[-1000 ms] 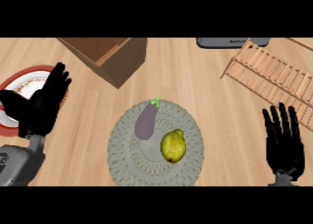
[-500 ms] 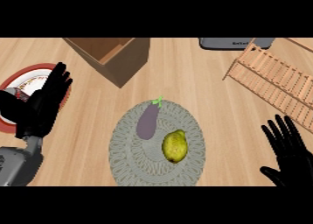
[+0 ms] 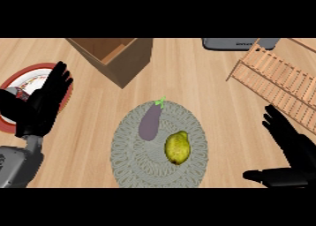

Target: Pick the pear from the placemat and place it in the tiered shelf

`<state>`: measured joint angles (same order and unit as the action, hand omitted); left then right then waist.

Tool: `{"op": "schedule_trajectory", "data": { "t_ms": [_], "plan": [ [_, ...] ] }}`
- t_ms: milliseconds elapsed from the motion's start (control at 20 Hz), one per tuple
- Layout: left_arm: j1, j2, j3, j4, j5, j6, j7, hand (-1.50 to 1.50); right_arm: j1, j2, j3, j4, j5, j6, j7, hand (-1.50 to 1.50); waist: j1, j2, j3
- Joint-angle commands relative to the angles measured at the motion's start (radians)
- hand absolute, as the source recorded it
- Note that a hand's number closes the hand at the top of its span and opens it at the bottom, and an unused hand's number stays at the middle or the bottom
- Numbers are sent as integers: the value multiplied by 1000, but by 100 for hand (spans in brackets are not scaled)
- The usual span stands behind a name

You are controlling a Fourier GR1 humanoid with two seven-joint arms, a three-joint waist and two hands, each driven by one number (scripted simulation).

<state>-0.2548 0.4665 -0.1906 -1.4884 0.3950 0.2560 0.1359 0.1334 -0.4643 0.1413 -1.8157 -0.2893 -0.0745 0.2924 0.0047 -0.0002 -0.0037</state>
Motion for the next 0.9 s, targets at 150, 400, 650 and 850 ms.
{"op": "schedule_trajectory", "data": {
  "t_ms": [150, 400, 650, 850],
  "plan": [
    [-17, -41, 5, 15, -37, -8, 0, 0, -247, 77, 172, -32, 175, -120, 342, -150, 6, 2, 3],
    [19, -4, 71, 15, -17, -70, -14, 0, -280, 56, 244, -83, 253, -82, 536, -150, 3, 0, 2],
    [43, -39, 85, -15, -52, -87, 18, 0, -248, 103, 262, -41, 315, -34, 549, -150, -2, 0, 4],
    [62, -74, 100, -48, -81, -90, 27, 0, -216, 110, 265, -78, 358, 10, 591, -150, -4, -1, 4]
  ]
}}
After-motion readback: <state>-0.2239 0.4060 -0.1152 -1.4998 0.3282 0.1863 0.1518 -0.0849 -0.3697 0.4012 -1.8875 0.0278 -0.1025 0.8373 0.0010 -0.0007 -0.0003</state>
